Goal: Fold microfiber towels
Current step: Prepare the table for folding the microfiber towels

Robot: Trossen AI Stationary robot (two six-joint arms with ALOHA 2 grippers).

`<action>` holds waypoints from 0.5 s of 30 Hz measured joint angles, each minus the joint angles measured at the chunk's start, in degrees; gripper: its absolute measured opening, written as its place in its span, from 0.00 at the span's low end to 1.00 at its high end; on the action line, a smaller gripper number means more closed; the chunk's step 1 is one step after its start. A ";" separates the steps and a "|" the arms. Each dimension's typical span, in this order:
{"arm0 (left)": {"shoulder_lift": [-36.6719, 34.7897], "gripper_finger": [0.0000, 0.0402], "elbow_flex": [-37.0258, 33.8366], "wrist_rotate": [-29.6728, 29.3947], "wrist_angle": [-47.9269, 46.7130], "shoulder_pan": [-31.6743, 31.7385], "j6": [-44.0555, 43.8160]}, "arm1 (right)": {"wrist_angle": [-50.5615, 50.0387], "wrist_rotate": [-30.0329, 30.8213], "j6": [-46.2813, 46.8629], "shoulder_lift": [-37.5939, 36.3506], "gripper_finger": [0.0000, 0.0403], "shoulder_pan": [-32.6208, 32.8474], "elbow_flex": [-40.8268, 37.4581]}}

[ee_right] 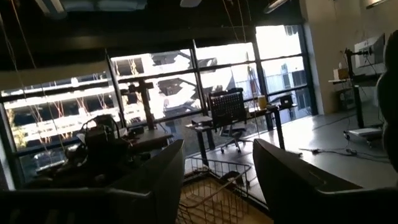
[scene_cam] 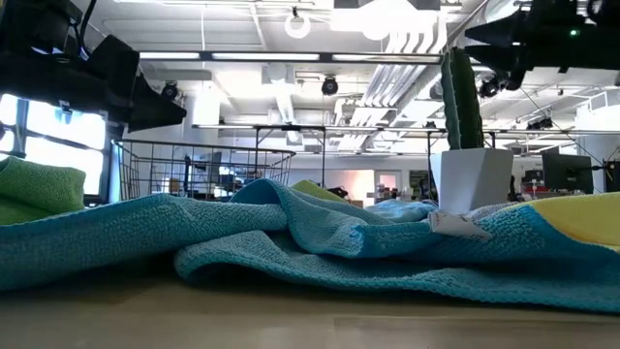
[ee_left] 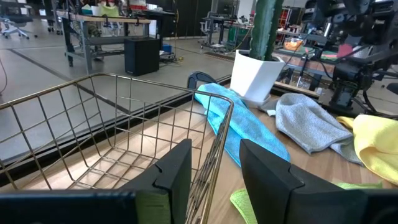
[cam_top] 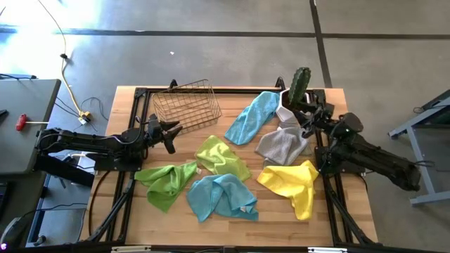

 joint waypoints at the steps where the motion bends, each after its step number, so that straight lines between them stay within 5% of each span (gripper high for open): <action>1: 0.00 0.32 0.00 0.00 0.00 -0.02 -0.02 | -1.09 0.45 -0.75 1.90 0.45 0.28 0.92; 15: 0.00 0.32 0.00 0.00 0.02 0.00 0.00 | -13.21 5.89 -5.04 26.14 0.45 6.07 10.51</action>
